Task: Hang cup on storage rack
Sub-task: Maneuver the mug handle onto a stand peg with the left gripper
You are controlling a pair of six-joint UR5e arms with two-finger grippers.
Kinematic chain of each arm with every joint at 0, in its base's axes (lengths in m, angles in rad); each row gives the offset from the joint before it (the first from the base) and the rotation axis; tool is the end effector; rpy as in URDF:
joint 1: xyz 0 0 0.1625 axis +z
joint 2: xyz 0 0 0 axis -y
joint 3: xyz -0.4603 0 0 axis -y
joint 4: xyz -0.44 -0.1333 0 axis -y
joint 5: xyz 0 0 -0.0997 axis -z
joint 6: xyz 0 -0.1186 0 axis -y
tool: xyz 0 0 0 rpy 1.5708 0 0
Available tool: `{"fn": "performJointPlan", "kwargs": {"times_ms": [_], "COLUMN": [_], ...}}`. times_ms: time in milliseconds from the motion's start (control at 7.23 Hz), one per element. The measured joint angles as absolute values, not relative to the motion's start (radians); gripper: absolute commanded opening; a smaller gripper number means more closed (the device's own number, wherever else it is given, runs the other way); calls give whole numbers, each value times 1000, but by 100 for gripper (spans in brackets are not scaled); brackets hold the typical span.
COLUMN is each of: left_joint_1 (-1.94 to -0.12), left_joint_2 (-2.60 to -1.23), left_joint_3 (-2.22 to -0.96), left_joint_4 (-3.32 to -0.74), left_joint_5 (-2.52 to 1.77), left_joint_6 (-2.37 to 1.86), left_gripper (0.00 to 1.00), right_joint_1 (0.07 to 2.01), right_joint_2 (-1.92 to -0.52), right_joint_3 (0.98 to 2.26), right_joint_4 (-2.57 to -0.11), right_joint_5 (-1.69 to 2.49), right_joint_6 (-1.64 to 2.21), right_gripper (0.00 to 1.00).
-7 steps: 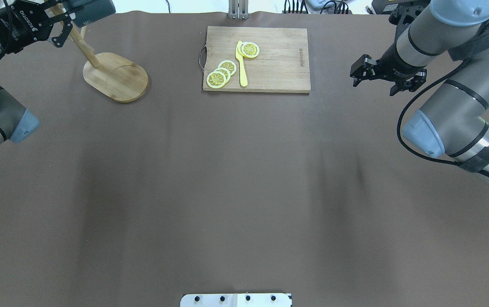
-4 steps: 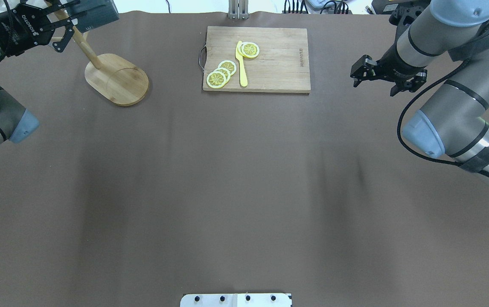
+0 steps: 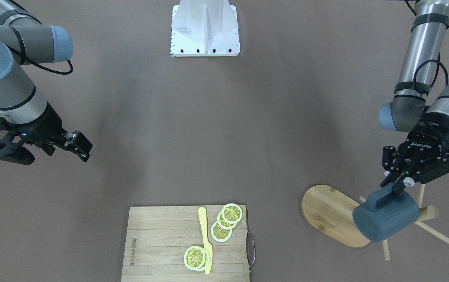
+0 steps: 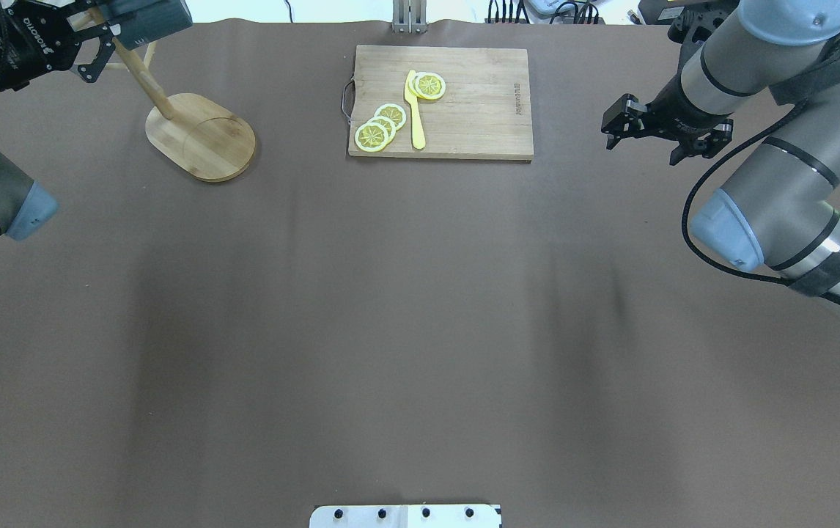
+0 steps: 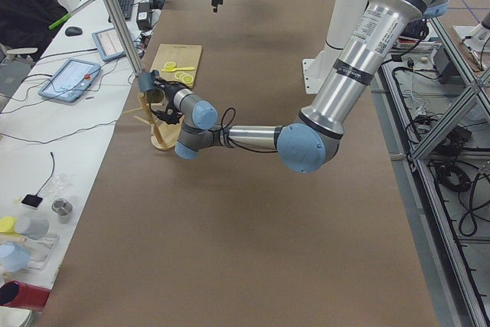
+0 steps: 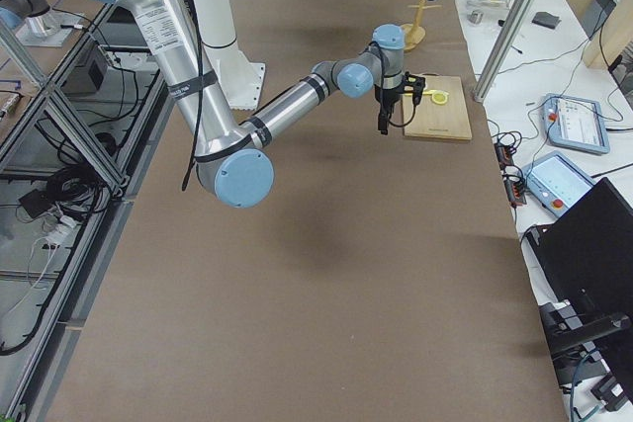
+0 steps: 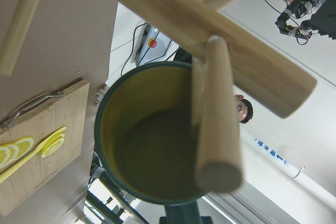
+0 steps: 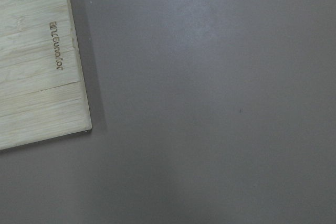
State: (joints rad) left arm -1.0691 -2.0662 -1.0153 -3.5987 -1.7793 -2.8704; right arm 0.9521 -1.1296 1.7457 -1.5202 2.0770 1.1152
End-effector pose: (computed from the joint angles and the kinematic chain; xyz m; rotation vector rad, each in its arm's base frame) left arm 0.2540 -0.6893 0.4571 -0.4072 2.1793 -1.2752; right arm -0.3432 -0.6127 0.3443 0.0508 -0.8147 0.3001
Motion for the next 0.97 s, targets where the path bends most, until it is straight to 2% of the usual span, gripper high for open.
{"fn": "performJointPlan", "kwargs": {"times_ms": [554,830,969], "left_joint_1": [-1075,-1075,-1075], "left_joint_2": [-2069,-2073,-2073], "left_joint_3": [-1002,-1001,-999], "left_joint_4": [-3596,-3593,-3592], "left_joint_5": [-1771,-1768,-1764], "left_joint_6": [-2877,-2879,-2879], "left_gripper": [0,46,54], "right_joint_1": [951,951,951], "right_joint_2": [-1129,-1129,-1129], "right_joint_3": [1746,1746,1746], "right_joint_4": [-1520,-1520,-1520], "right_joint_5": [2077,2077,2077], "right_joint_6": [1115,1115,1115], "right_gripper": [100,100,100]}}
